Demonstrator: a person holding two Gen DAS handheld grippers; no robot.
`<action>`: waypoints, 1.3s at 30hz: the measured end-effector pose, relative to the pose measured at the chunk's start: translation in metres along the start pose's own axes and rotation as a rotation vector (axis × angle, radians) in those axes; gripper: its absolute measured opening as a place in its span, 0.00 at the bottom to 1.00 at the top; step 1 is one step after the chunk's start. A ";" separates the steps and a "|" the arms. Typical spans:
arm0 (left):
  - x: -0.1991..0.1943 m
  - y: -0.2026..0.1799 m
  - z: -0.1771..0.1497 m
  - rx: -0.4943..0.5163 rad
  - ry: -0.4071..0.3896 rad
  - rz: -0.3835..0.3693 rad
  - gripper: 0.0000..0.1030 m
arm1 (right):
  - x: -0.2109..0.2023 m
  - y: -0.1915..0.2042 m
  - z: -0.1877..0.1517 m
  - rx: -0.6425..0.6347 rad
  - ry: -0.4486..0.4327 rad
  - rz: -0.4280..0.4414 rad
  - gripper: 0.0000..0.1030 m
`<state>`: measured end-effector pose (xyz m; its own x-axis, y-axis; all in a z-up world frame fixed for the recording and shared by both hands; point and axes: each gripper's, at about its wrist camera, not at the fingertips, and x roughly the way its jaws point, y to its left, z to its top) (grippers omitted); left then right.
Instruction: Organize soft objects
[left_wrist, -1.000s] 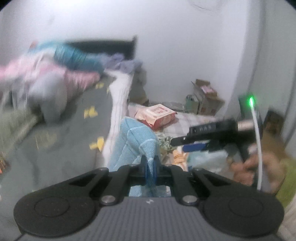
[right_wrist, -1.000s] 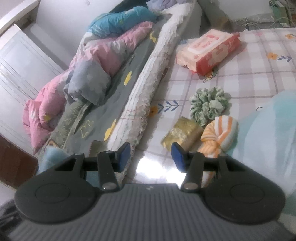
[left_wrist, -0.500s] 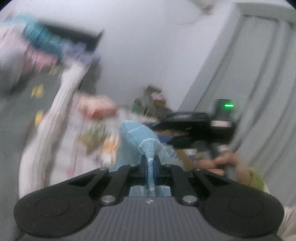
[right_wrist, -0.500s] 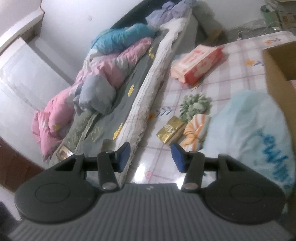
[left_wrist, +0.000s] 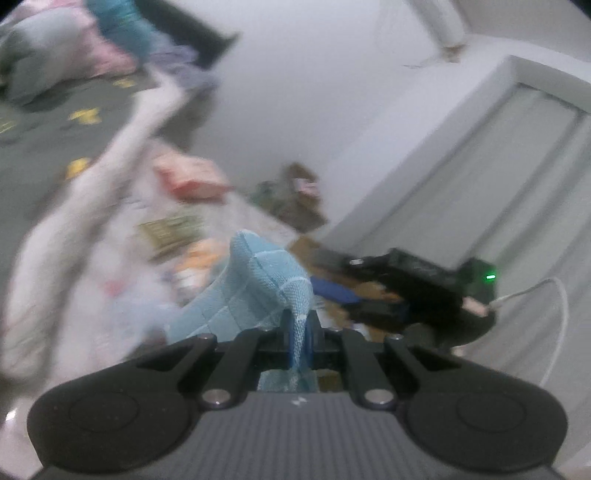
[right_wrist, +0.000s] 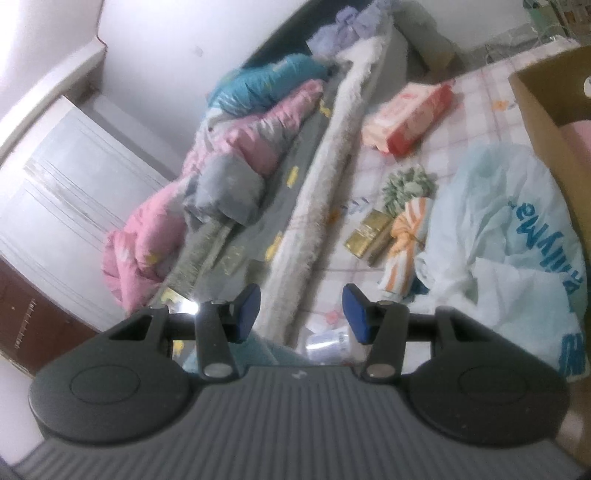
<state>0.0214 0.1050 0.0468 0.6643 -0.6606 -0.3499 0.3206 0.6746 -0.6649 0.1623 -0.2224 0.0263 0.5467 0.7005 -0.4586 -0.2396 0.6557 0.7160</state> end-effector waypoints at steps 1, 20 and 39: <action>0.002 -0.006 -0.001 0.011 -0.004 -0.038 0.07 | -0.007 0.003 -0.001 -0.004 -0.014 0.007 0.48; 0.034 0.066 -0.063 0.102 0.132 0.412 0.07 | 0.033 -0.027 -0.083 0.173 0.305 0.068 0.39; 0.079 0.011 -0.105 0.578 0.271 0.415 0.07 | 0.066 -0.059 -0.097 0.300 0.343 -0.048 0.38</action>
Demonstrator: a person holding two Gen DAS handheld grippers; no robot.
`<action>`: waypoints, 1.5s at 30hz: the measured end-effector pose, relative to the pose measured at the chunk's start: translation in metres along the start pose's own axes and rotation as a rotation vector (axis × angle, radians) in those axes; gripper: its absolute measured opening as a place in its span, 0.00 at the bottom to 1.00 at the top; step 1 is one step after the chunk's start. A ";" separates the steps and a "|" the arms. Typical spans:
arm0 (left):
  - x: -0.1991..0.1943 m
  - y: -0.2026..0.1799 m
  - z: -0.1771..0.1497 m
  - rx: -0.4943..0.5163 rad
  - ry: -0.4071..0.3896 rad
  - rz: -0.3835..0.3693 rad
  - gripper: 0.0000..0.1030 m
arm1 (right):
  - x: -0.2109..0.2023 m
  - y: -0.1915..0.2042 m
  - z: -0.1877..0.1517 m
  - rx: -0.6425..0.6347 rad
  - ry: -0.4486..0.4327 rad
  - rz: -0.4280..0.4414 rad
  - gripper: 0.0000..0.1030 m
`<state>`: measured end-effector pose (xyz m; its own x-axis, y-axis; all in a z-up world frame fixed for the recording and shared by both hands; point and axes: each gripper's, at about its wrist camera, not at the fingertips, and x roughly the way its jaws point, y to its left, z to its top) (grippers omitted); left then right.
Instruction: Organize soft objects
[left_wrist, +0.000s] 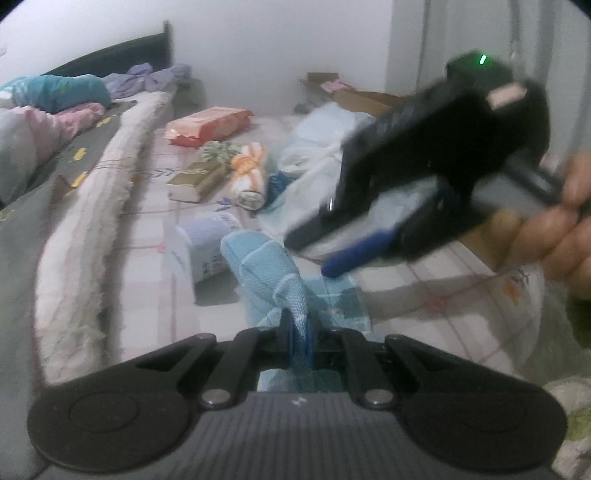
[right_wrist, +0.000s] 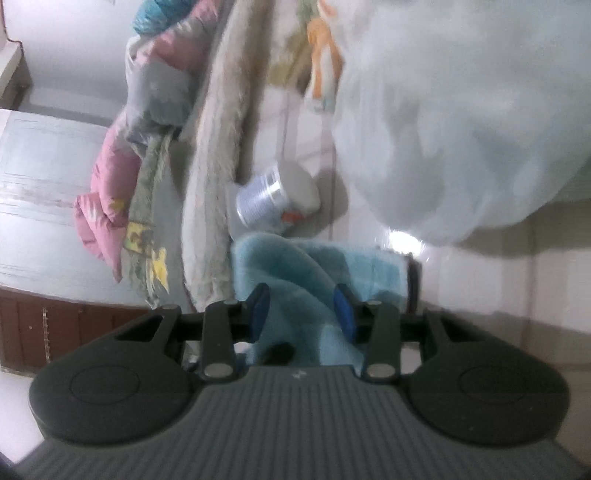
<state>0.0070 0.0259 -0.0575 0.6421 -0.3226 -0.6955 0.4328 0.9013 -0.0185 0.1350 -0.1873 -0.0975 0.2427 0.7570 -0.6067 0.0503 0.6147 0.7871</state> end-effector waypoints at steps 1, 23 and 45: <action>0.001 -0.002 0.000 0.005 0.000 -0.007 0.07 | -0.008 0.003 -0.001 -0.010 -0.019 0.016 0.38; -0.027 0.062 0.007 -0.293 -0.086 -0.104 0.07 | 0.034 -0.014 -0.030 -0.009 0.172 -0.022 0.23; 0.008 0.041 -0.014 -0.179 -0.008 -0.209 0.08 | -0.001 -0.032 -0.013 0.066 -0.003 -0.035 0.29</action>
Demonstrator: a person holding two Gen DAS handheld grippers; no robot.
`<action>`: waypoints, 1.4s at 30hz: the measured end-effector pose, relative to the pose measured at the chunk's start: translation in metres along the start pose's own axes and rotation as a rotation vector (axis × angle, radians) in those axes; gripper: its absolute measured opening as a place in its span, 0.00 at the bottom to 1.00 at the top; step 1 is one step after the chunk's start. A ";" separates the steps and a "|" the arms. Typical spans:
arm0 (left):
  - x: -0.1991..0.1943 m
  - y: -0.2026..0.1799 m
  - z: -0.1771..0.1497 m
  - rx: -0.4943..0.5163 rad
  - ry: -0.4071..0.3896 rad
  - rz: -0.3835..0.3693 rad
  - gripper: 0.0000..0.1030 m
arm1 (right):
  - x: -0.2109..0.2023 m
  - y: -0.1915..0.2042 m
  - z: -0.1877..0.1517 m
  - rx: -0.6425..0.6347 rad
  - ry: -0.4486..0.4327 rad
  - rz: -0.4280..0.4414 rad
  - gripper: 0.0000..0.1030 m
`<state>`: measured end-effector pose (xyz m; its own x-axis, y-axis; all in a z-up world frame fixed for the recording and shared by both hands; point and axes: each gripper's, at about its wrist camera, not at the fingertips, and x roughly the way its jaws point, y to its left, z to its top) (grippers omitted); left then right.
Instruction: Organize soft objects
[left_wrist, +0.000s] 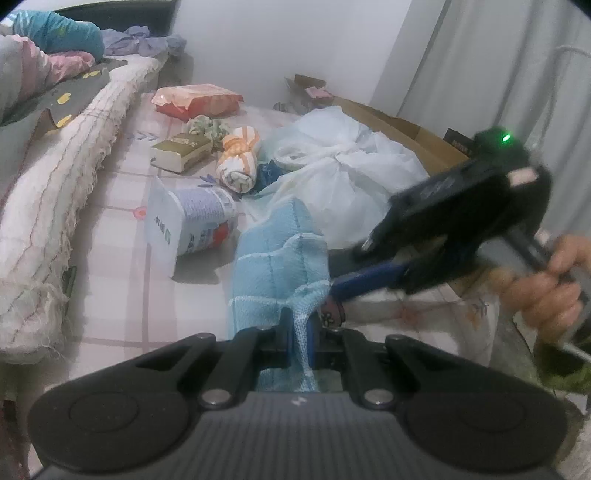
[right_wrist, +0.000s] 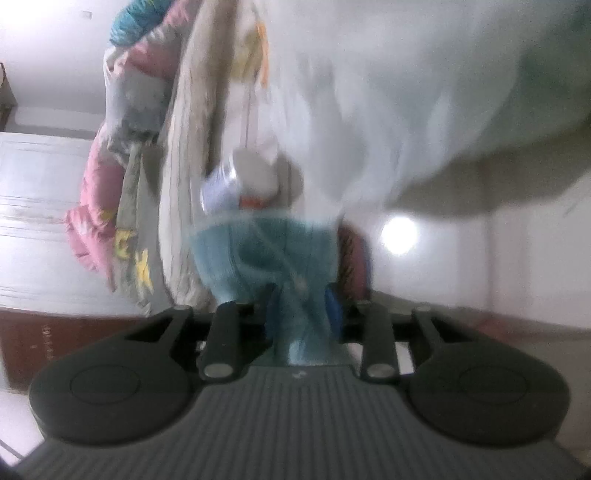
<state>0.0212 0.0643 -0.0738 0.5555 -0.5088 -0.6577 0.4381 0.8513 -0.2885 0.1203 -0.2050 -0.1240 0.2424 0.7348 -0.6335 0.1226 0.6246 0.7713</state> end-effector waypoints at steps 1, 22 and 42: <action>0.000 0.000 0.000 -0.001 0.001 -0.001 0.08 | -0.007 0.002 0.001 -0.013 -0.020 0.002 0.29; -0.032 0.013 0.012 -0.084 -0.038 -0.014 0.42 | 0.009 0.015 -0.008 -0.133 0.030 -0.055 0.32; 0.027 0.034 0.023 -0.218 0.193 -0.010 0.41 | 0.007 0.000 -0.007 -0.093 0.038 -0.021 0.31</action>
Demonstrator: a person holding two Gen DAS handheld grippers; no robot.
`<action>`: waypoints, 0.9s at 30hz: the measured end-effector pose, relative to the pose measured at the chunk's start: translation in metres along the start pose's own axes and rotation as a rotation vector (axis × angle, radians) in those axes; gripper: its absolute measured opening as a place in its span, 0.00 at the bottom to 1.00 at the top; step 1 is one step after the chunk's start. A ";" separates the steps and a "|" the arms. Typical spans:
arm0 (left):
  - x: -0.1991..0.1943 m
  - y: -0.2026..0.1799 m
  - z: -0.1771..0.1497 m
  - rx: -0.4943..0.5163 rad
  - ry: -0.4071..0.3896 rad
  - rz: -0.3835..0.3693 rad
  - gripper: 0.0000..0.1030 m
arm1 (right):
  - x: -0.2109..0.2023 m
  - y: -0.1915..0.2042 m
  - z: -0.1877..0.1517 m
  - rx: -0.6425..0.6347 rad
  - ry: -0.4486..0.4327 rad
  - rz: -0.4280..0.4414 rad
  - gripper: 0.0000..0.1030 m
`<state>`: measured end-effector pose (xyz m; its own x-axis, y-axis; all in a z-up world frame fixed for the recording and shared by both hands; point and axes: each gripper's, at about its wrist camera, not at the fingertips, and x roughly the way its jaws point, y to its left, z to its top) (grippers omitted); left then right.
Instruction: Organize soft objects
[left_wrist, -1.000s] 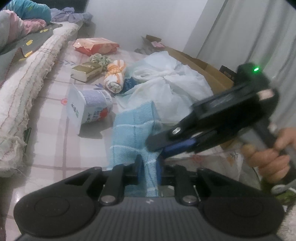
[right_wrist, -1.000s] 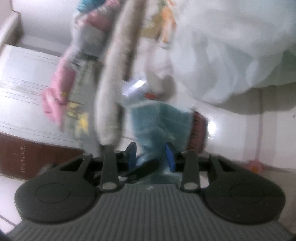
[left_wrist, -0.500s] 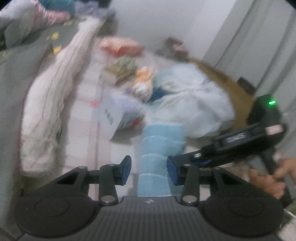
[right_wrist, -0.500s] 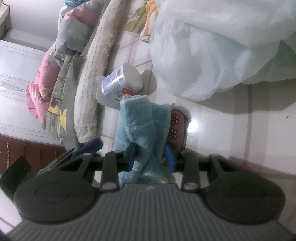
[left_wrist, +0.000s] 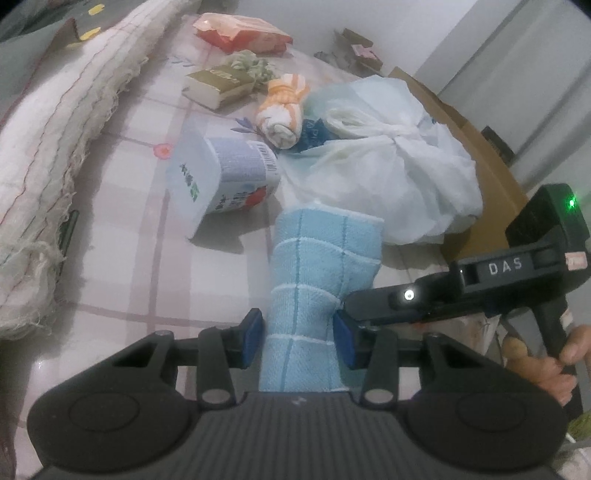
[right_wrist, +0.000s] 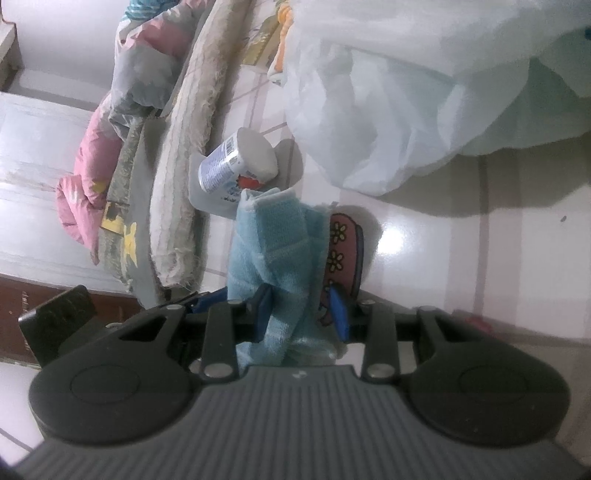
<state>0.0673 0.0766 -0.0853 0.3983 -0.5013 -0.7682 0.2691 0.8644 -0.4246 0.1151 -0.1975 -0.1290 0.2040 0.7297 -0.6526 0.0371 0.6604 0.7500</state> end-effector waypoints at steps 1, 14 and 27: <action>0.001 -0.001 0.001 0.003 0.000 0.002 0.41 | 0.001 -0.002 0.001 0.009 0.003 0.010 0.31; -0.010 0.004 -0.008 -0.071 -0.056 -0.029 0.22 | 0.009 -0.019 0.000 0.092 0.008 0.145 0.33; -0.070 -0.083 0.051 0.101 -0.255 -0.079 0.22 | -0.077 0.027 0.014 -0.049 -0.162 0.325 0.25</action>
<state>0.0615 0.0380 0.0278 0.5769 -0.5710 -0.5841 0.3892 0.8208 -0.4181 0.1144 -0.2378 -0.0569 0.3502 0.8678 -0.3526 -0.1011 0.4092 0.9068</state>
